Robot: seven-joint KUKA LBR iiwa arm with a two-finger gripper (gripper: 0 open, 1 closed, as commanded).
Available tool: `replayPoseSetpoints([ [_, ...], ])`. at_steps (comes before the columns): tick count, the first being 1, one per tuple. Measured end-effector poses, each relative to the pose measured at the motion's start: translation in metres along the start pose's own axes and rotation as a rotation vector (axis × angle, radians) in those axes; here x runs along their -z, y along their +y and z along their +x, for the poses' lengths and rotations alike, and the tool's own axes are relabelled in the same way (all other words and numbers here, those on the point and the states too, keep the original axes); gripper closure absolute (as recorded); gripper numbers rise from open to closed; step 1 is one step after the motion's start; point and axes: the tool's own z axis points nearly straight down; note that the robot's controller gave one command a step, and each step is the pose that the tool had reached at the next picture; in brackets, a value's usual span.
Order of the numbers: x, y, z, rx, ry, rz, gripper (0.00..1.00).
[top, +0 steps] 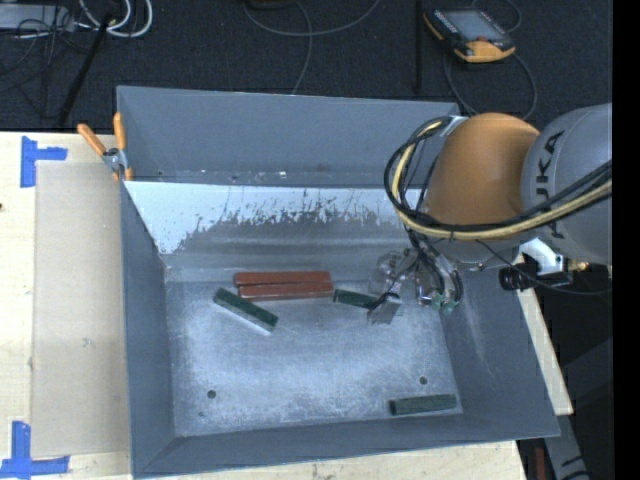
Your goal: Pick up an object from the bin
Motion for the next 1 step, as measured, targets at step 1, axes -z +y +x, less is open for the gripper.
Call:
replayPoseSetpoints([
  [1,-0.0004,0.0001,-0.0003,0.002,0.007,0.002,1.0],
])
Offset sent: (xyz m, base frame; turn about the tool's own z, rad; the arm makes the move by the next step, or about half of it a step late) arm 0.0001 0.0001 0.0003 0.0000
